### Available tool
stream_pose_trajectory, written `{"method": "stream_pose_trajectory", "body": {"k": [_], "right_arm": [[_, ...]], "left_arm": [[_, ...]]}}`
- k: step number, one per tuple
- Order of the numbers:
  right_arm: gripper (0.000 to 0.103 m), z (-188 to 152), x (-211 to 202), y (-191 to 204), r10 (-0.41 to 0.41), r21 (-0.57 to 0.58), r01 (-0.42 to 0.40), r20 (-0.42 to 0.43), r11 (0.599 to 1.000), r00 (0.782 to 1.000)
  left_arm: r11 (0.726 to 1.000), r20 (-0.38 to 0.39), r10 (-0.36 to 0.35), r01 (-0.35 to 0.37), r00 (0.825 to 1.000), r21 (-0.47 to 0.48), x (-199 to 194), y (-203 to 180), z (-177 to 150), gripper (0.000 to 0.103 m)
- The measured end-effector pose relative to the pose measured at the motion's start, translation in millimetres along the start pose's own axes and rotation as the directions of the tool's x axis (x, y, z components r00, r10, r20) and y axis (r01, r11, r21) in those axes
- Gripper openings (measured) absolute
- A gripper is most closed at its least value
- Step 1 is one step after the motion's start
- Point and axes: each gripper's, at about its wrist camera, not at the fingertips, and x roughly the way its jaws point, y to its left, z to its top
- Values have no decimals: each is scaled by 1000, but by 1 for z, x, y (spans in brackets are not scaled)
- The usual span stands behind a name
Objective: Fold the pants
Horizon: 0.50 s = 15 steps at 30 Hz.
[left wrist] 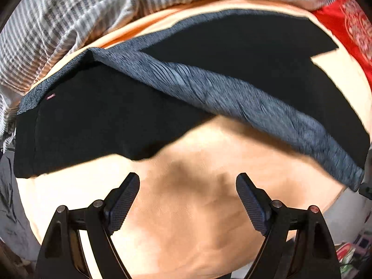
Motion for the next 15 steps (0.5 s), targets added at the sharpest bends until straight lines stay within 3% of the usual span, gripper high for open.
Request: {"method": "stream_pose_trajectory", "body": {"k": [6, 13, 14, 15], "right_arm": [[68, 1, 13, -21, 82, 21, -82, -2, 996, 997], [58, 18, 21, -17, 247, -28, -247, -19, 969, 969], [56, 20, 26, -16, 242, -40, -244, -49, 969, 969], [41, 22, 32, -15, 239, -51, -244, -87, 968, 967]], "left_arm": [[1000, -18, 16, -17, 1000, -17, 10, -26, -2, 86], [998, -74, 53, -56, 996, -35, 15, -49, 1, 86], [997, -85, 59, -63, 995, -34, 17, -52, 2, 86], [997, -97, 64, -68, 993, -36, 20, -54, 3, 86]]}}
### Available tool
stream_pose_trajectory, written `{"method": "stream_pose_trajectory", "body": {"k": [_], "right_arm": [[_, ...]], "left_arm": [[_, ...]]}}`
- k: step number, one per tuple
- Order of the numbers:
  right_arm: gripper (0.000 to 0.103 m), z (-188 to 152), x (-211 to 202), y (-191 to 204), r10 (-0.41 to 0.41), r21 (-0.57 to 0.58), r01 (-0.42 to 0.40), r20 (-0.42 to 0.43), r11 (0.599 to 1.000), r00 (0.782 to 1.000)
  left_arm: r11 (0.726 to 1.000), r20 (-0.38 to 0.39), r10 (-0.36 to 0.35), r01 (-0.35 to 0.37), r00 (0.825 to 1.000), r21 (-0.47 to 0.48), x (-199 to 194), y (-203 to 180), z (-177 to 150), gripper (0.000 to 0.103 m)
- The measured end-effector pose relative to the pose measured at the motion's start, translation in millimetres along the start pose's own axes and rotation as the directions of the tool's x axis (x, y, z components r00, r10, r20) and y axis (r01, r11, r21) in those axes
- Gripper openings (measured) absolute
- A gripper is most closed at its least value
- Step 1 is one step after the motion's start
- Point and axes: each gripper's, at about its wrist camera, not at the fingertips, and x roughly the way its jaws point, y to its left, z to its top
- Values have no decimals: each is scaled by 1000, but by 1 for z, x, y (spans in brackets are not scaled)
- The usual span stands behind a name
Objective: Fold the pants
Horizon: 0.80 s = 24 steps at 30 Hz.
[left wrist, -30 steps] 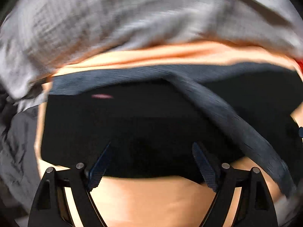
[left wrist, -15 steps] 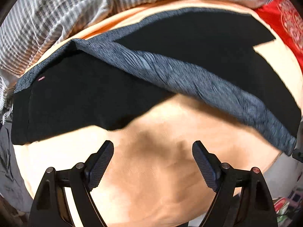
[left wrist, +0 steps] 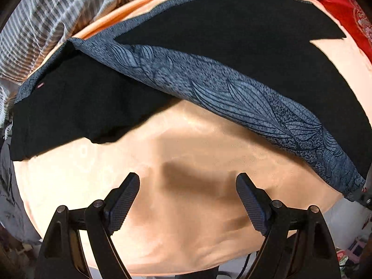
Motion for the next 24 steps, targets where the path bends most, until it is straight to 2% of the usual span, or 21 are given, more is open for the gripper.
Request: {"method": "stream_pose_trajectory", "body": {"k": [1, 2, 4, 5, 9, 13, 15, 17, 19, 22, 24], "right_arm": [[28, 2, 4, -3, 16, 3, -16, -42, 1000, 999], [4, 5, 8, -4, 32, 14, -31, -69, 999, 997], [3, 13, 2, -4, 112, 38, -109, -84, 993, 990], [3, 20, -7, 0, 174, 44, -172, -75, 984, 982], [3, 57, -47, 28, 312, 14, -312, -23, 950, 950], [3, 126, -81, 65, 423, -17, -422, 20, 906, 906], [3, 173, -95, 77, 455, -45, -453, 26, 890, 890], [3, 213, -100, 88, 454, -65, -452, 22, 890, 891], [3, 260, -98, 100, 432, -89, -430, 9, 899, 902], [3, 324, -81, 106, 319, -108, -319, -18, 942, 948], [3, 352, -71, 107, 265, -121, -265, -16, 957, 964]], "left_arm": [[1000, -11, 7, -7, 1000, -4, 2, -2, 1, 86], [1000, -15, 9, -9, 1000, -11, 1, -4, 1, 86], [1000, -18, 6, -7, 1000, -19, 1, -7, 4, 86], [1000, -18, 6, -7, 1000, -22, 1, -8, 7, 86], [999, -13, 19, -20, 1000, -48, -13, -11, 15, 86], [994, -12, 38, -39, 999, -101, -32, -21, 35, 86], [989, -13, 41, -43, 999, -138, -39, -24, 47, 86], [985, -6, 38, -39, 999, -169, -44, -30, 62, 86], [980, 10, 38, -35, 999, -196, -52, -31, 78, 86], [969, 40, 58, -46, 998, -242, -56, -37, 112, 86], [959, 63, 55, -36, 996, -280, -56, -37, 129, 86]]}}
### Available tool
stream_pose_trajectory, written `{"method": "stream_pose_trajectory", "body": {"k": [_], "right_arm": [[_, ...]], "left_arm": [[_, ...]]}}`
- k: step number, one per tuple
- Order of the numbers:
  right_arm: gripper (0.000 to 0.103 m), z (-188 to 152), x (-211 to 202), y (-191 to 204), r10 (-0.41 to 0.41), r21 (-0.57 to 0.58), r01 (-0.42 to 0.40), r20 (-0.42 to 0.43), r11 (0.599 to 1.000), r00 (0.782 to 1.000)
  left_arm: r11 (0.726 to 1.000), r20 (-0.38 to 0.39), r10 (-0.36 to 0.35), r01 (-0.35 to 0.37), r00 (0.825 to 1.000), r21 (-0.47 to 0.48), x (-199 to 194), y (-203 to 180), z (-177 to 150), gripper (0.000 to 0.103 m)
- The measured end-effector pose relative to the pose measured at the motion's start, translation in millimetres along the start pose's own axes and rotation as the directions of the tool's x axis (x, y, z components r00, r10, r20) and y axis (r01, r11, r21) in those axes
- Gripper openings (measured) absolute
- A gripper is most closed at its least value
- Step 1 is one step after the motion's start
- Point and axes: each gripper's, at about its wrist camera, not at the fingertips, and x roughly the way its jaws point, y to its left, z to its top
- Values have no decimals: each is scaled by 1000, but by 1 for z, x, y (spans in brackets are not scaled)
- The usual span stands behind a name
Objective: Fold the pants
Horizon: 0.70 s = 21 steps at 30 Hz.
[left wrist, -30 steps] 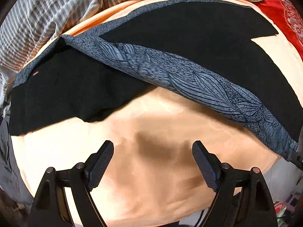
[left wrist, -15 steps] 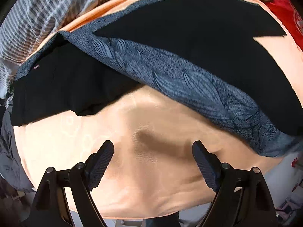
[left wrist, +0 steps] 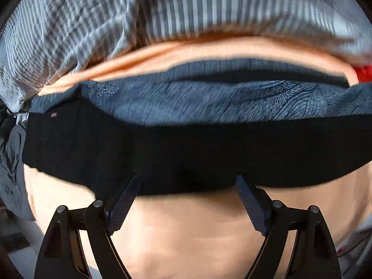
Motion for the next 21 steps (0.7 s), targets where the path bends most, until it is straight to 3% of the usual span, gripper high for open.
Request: {"method": "stream_pose_trajectory", "body": {"k": [5, 10, 13, 14, 16, 17, 18, 19, 20, 21], "right_arm": [[3, 58, 31, -25, -55, 58, 54, 20, 997, 998], [6, 71, 68, -44, -221, 39, 223, -50, 974, 974], [8, 75, 62, -48, -226, 98, 230, -46, 968, 973], [13, 75, 57, -45, -238, 88, 241, -38, 967, 970], [42, 71, 42, -32, -299, 30, 299, 9, 954, 954], [74, 68, 33, -29, -329, 25, 328, 40, 944, 944], [81, 64, 21, -30, -345, 37, 343, 81, 939, 935], [80, 60, 10, -28, -336, 48, 333, 119, 942, 934], [71, 56, 4, -27, -307, 45, 303, 127, 952, 943], [53, 52, 0, -24, -272, 33, 271, 122, 962, 954]], "left_arm": [[999, 22, 25, -24, 999, -27, 21, -21, 43, 86], [997, -17, 61, -61, 998, -49, 55, -32, 67, 86], [996, -18, 64, -65, 998, -65, 54, -34, 72, 86], [996, -17, 66, -67, 998, -64, 53, -35, 74, 86], [996, -25, 70, -71, 997, -56, 55, -36, 77, 86], [996, -31, 73, -75, 997, -50, 56, -38, 78, 86], [996, -37, 78, -79, 996, -43, 59, -39, 80, 86], [996, -39, 80, -82, 996, -40, 61, -41, 81, 86], [996, -37, 81, -82, 996, -39, 63, -41, 82, 88], [995, -32, 93, -94, 995, -39, 71, -34, 89, 94]]}}
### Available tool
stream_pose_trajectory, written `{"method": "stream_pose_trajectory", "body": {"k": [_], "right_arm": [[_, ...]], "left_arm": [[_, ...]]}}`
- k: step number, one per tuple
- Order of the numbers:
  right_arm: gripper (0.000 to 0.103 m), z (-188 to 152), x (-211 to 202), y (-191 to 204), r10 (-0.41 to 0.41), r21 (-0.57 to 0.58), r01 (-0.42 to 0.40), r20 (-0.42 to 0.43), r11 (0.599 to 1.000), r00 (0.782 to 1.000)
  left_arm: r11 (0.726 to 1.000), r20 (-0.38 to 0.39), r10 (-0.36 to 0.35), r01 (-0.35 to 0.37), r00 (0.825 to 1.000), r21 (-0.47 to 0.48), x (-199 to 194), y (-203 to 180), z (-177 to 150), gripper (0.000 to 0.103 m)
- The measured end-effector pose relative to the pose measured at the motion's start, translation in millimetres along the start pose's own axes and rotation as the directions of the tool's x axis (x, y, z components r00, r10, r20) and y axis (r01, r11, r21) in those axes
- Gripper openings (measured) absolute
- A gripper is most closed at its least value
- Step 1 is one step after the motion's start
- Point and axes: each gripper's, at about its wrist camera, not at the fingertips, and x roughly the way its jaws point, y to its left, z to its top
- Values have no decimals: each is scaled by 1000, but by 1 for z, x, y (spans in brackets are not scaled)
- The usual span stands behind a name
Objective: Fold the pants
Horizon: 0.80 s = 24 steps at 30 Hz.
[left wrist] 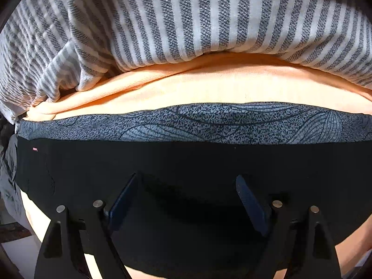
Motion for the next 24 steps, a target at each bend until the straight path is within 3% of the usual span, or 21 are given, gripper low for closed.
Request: {"method": "stream_pose_trajectory", "body": {"k": [2, 4, 6, 7, 9, 10, 14, 17, 20, 24], "right_arm": [[39, -11, 0, 9, 48, -48, -51, -55, 998, 997], [33, -23, 13, 22, 26, -121, -41, -123, 992, 992], [33, -33, 30, 30, -59, -210, 25, -155, 977, 986], [33, -39, 40, 29, -145, -268, 102, -144, 958, 979], [12, -44, 50, 23, -223, -319, 177, -113, 931, 968], [10, -45, 48, 17, -211, -309, 171, -99, 936, 972], [15, -47, 25, 9, -186, -230, 164, -78, 959, 979], [20, -63, 17, 25, -138, -238, 115, -84, 964, 987], [32, -95, 25, 50, -83, -245, 52, -117, 968, 990], [32, -147, 61, 91, 27, -248, -78, -203, 966, 979]], "left_arm": [[1000, 9, 20, -20, 1000, -6, 6, 2, 1, 98], [1000, 9, 6, -6, 1000, -14, 7, 5, 0, 98], [1000, 10, 12, -11, 1000, -4, 4, 9, -1, 98], [1000, 13, 22, -22, 1000, 1, 0, 11, -2, 98], [1000, 31, 24, -24, 999, -1, -12, 23, -6, 98], [1000, 38, 19, -18, 999, -14, -18, 32, -9, 98], [988, -13, -21, 19, 1000, -153, -17, 82, -31, 98], [980, -51, 14, -24, 999, -199, -10, 109, -49, 98], [981, -26, 21, -25, 999, -195, -15, 135, -51, 98], [989, 61, 49, -39, 997, -144, -16, 187, -27, 98]]}}
